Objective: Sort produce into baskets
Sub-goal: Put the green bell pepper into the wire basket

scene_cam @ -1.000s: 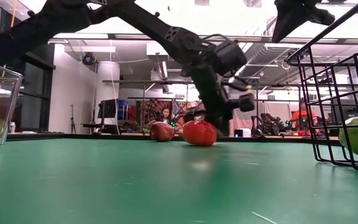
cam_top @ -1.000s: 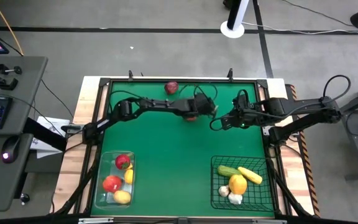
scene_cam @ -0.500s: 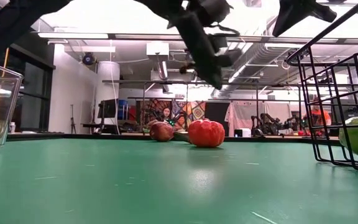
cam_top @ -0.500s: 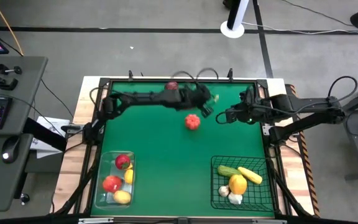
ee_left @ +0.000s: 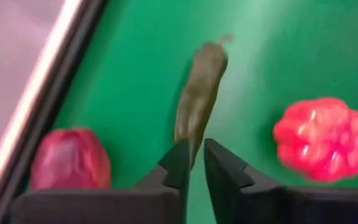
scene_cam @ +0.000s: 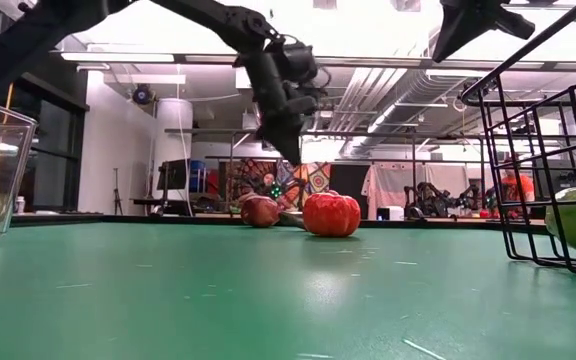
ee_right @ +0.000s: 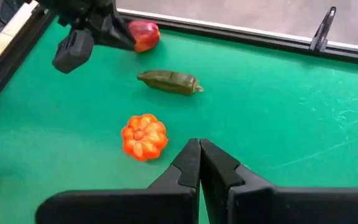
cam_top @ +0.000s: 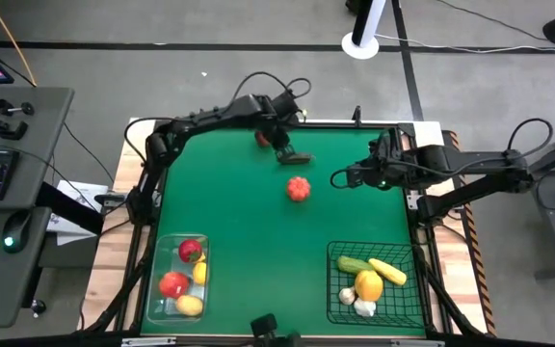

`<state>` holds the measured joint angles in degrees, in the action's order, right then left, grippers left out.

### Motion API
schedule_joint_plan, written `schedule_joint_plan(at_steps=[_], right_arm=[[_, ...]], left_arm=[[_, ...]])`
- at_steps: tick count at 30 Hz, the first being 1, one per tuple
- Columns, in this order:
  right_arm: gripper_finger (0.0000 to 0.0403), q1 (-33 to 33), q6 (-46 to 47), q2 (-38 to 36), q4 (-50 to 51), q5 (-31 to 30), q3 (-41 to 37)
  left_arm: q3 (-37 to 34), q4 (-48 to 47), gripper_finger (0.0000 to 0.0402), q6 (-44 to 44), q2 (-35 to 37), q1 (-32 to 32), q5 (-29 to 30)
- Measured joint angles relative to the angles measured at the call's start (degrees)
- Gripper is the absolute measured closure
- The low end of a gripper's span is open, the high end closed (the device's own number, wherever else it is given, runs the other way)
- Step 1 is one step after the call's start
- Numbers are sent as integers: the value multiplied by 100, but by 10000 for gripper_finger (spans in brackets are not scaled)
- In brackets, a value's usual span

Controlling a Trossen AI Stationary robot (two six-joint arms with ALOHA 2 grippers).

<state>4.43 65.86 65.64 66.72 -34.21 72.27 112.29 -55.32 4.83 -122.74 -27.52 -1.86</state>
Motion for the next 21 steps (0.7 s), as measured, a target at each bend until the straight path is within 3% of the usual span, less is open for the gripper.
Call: schedule_joint_plan(at_steps=[5,7,16,21], right_arm=[[403,-34,10,56,-154,-112,0],[403,-66,26,82,-222,-117,0],[402,-248,140,153,-306,101,0],[402,-411,177,191,-355,285,0]], left_arm=[[-2,-69,294,52,-31,-190,-1061],[-2,-62,259,220,-31,-164,-1152],[2,30,123,591,-370,93,-1093],[0,48,85,792,-650,350,-354]])
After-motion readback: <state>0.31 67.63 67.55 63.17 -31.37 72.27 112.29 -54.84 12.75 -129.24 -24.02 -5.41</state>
